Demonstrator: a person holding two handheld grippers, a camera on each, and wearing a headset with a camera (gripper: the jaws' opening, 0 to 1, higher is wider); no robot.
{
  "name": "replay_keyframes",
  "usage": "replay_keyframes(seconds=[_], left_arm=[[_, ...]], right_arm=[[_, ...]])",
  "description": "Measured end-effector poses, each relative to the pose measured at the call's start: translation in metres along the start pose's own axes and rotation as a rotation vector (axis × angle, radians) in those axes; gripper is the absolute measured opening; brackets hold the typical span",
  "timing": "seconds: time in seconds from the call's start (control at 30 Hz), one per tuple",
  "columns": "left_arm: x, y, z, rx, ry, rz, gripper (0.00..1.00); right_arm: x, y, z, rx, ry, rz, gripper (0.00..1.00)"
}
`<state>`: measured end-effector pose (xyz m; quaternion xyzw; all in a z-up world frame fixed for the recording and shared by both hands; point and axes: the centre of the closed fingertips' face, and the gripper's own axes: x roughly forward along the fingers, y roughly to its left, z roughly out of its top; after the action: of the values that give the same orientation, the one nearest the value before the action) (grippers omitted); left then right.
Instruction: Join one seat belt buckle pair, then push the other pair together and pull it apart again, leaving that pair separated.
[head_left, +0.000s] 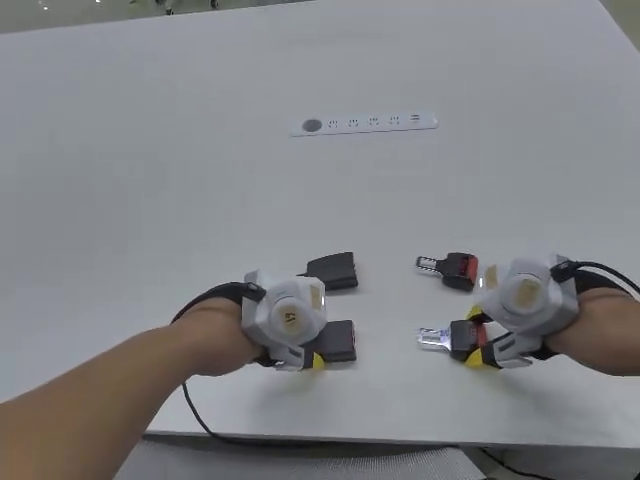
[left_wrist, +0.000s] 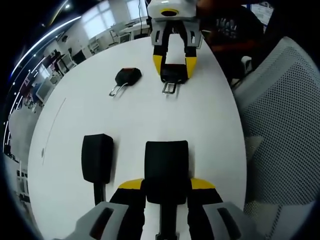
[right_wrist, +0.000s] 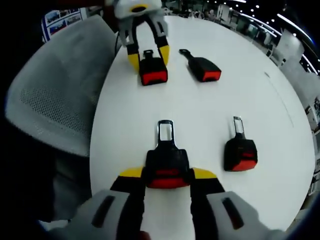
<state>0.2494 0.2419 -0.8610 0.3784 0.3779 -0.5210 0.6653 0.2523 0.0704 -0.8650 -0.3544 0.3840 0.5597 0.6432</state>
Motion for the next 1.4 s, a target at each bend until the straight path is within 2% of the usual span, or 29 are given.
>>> replay_keyframes(seconds=[0.17, 0.37, 0.47, 0.67, 0.8, 0.93, 1.1, 1.2, 1.23, 1.4], left_arm=[[0.0, 0.0, -0.001, -0.005, 0.005, -0.003, 0.33], [0.0, -0.001, -0.001, 0.004, 0.001, -0.009, 0.33], [0.0, -0.001, -0.001, 0.004, 0.011, -0.013, 0.33], [0.0, 0.0, -0.001, 0.003, 0.003, -0.009, 0.33], [0.0, 0.001, -0.001, -0.001, -0.004, -0.007, 0.33], [0.001, 0.001, -0.001, 0.0, 0.021, -0.016, 0.33], [0.001, 0.0, -0.001, -0.004, 0.021, -0.013, 0.33], [0.001, 0.0, 0.0, 0.016, 0.018, -0.018, 0.33], [0.001, 0.0, 0.0, 0.018, 0.02, -0.019, 0.33], [0.001, 0.0, 0.001, 0.037, 0.012, -0.023, 0.32]], right_arm=[[0.012, 0.002, 0.022, 0.004, -0.02, -0.002, 0.35], [0.023, 0.007, 0.044, -0.037, -0.02, 0.015, 0.35], [0.029, 0.007, 0.056, -0.053, -0.022, 0.004, 0.35], [0.037, 0.013, 0.072, -0.066, -0.03, 0.02, 0.35], [0.036, 0.012, 0.07, -0.065, -0.013, 0.019, 0.35], [0.035, 0.011, 0.071, -0.09, -0.014, -0.001, 0.34], [0.038, 0.012, 0.078, -0.099, -0.039, -0.01, 0.34], [0.041, 0.015, 0.085, -0.097, -0.053, -0.008, 0.34], [0.041, 0.014, 0.083, -0.096, -0.046, -0.009, 0.34], [0.04, 0.012, 0.081, -0.067, -0.091, 0.011, 0.33]])
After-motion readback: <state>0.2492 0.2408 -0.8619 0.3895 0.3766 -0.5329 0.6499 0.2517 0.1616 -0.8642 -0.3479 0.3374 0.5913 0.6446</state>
